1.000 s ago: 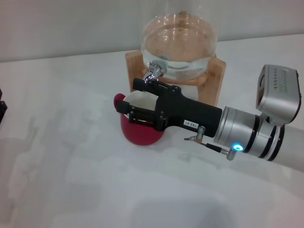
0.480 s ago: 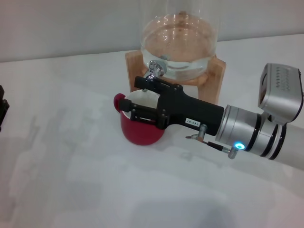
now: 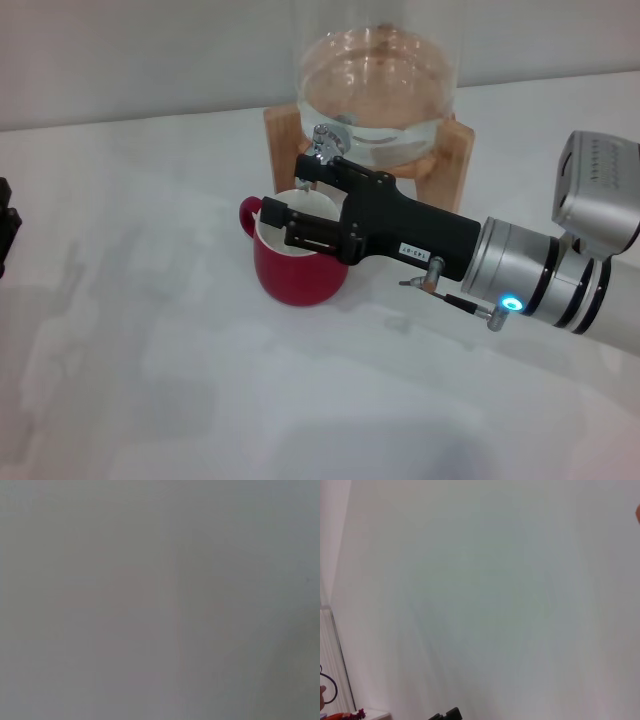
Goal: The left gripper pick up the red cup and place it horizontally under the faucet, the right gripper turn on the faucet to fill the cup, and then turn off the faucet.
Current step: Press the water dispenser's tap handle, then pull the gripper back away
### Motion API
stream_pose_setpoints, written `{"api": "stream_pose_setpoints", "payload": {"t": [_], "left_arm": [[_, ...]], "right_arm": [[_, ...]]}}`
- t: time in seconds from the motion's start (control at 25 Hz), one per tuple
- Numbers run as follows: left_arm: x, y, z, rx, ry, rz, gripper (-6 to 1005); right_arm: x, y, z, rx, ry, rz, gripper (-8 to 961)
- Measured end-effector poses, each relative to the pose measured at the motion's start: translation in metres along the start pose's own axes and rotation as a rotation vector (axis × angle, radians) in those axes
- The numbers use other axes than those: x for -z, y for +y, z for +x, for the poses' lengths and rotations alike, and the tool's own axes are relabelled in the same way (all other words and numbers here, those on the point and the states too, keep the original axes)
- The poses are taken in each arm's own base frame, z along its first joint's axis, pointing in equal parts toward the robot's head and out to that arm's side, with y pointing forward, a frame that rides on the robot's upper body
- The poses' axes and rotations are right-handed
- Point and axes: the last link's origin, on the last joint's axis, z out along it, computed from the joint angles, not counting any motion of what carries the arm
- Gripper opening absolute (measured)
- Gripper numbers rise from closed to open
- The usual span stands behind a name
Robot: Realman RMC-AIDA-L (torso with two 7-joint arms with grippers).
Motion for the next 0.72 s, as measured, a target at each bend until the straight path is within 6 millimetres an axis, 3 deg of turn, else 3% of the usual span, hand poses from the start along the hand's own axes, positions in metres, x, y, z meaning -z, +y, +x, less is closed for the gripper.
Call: {"api": "stream_pose_setpoints", "payload": {"t": [0.72], "left_arm": [[-0.0036,0.0028,-0.0010,-0.001,-0.010,-0.015,815]], "right_arm": [[0.0024,-0.0031,-0.0022,0.006,-0.003,0.007,839]]}}
